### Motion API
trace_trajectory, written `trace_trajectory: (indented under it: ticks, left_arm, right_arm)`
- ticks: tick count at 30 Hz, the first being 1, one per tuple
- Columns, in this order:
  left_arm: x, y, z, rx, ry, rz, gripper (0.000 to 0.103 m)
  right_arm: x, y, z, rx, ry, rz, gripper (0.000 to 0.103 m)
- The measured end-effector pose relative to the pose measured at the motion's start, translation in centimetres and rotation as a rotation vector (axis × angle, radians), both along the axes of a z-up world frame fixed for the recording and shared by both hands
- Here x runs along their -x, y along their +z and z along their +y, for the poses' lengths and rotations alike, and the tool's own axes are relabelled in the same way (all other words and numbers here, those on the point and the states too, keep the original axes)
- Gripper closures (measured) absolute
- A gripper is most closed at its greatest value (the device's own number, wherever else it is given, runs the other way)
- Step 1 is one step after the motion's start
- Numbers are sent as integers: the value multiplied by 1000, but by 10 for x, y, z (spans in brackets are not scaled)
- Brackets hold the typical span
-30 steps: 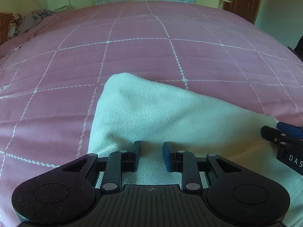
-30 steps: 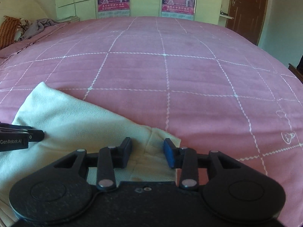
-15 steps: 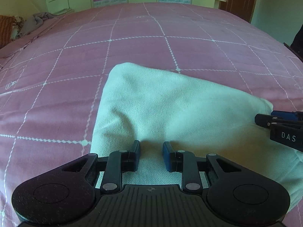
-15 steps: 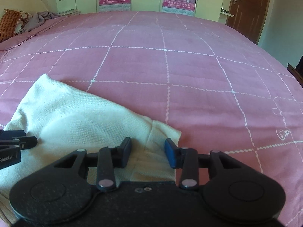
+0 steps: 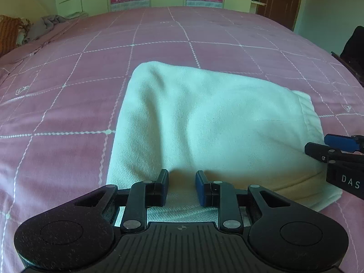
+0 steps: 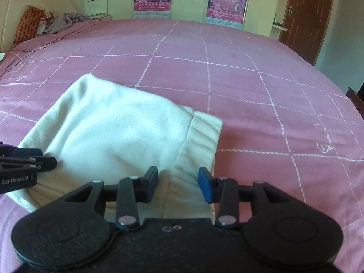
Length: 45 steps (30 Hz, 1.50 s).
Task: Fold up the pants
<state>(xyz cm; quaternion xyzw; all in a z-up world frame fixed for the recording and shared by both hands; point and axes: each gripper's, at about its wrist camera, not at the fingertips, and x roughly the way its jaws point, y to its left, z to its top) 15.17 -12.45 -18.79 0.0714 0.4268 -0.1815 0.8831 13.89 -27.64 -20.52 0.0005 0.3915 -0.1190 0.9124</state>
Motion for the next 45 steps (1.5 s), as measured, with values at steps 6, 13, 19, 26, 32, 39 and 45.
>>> trace_trajectory:
  ticks: [6, 13, 19, 26, 32, 39, 45]
  left_arm:
    - [18, 0, 10, 13, -10, -11, 76]
    - [28, 7, 16, 11, -39, -39, 76]
    - [17, 23, 43, 54, 20, -32, 76]
    - [-6, 9, 66, 97, 101, 51, 76]
    - [-19, -6, 62, 128, 105, 91, 55]
    - [-24, -13, 59, 117, 112, 95, 43]
    - [-23, -12, 55, 93, 96, 68, 43]
  right_arm:
    - [18, 2, 8, 10, 22, 11, 61]
    - [36, -3, 0, -48, 3, 4, 54]
    - [42, 1, -24, -190, -60, 24, 26]
    - [33, -10, -45, -379, -126, 49, 19]
    - [30, -21, -53, -472, -166, 54, 15]
    - [23, -20, -49, -432, -160, 54, 14]
    - [23, 19, -28, -168, -129, -88, 41]
